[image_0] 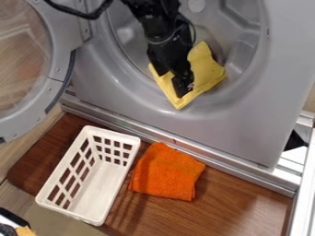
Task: Place the yellow towel in the white basket
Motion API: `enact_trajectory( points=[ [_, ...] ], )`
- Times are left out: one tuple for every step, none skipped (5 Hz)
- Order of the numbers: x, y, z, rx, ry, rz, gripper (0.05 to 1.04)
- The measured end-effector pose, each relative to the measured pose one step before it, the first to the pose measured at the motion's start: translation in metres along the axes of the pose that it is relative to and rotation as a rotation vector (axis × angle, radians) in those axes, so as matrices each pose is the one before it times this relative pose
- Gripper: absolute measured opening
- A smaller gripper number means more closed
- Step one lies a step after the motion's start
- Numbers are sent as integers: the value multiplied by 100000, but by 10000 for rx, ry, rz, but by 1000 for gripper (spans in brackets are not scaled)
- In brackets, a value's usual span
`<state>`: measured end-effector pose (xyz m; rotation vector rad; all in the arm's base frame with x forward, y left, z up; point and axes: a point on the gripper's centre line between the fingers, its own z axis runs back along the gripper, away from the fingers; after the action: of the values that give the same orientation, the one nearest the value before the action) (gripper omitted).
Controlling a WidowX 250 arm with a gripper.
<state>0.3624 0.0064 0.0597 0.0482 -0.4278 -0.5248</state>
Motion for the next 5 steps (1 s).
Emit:
enact_trajectory(
  points=[
    [-806,-22,-2127,-194,358,133,947],
    [429,483,-492,132,-49,80,667],
    [41,110,-26,327,130,100,377],
    [-94,-549,-18,-9,77,-101,177],
    [-66,-159,157,-12,-44,-37,86]
  ],
)
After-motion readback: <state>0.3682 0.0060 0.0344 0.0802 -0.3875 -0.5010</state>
